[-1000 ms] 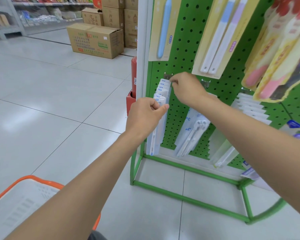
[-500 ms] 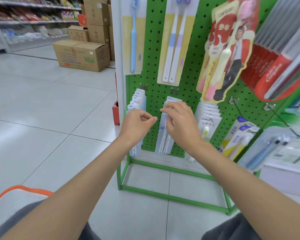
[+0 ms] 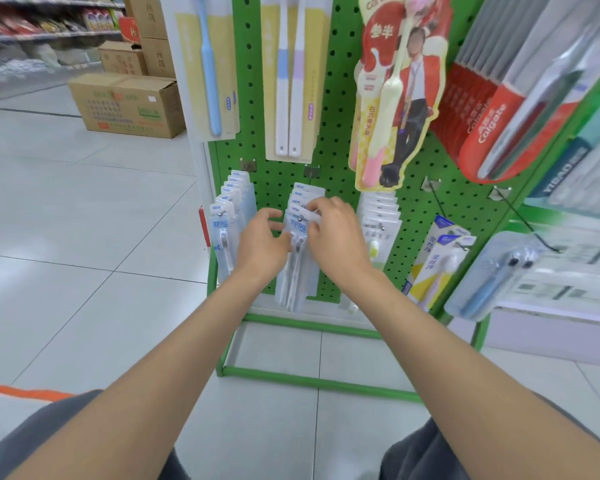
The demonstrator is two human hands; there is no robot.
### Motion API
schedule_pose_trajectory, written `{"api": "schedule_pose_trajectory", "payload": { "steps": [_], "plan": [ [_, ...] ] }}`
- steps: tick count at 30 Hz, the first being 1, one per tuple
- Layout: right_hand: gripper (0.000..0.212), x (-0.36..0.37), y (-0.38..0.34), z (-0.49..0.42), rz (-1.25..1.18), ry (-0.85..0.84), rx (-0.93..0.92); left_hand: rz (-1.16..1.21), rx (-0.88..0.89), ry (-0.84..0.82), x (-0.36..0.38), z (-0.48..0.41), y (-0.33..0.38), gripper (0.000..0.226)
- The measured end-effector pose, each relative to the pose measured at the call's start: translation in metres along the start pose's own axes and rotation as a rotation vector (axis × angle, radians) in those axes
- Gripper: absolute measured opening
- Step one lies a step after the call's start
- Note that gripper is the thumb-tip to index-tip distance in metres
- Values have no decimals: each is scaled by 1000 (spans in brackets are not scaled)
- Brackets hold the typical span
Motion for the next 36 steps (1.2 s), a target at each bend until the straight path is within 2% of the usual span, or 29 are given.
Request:
{"api": "schedule_pose_trajectory", "payload": {
  "steps": [4,8,12,15,18,22,24,27,30,32,34,36],
  "plan": [
    [28,-6,2,-1,-114,-3,76,42,-58,13,2,3,-1,36],
    [26,-15,1,1,-125,-17,103,2,-81,-23,3,8,-5,38],
    [25,-21,0,11,-131,-52,115,-41,-111,-123,5,17,-14,44],
    [20,-25,5,17,-207,-88,189,-4,-142,-255,6,29,-17,51],
    [18,-29,13,23,-288,-125,263,26,-143,-348,3,41,-18,37],
    [12,-35,21,30,-399,-134,291,-46,2,-382,-6,49,-16,14],
    [5,-36,24,33,-442,-140,301,-44,40,-410,-6,52,-19,20],
    [16,-34,28,36,-455,-152,328,-10,22,-434,-5,58,-20,21],
    [20,-29,35,37,-484,-171,429,60,-40,-413,-6,58,-20,26],
    [28,-18,39,42,-522,-246,512,127,-108,-357,-9,52,-20,29],
    [47,-4,38,50,-548,-353,574,214,-191,-286,-15,46,-20,29],
    [59,8,32,60,-550,-480,578,305,-262,-209,-21,38,-21,28]
  ]
}}
Point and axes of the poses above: each hand's wrist, its own z-axis away from the middle knuckle, its own x-axis out of the palm, y = z × x, the point moved 7 cm from there along -z, towards the middle knuckle, and after that the axes turned 11 degrees about y, right-handed, at the moved point
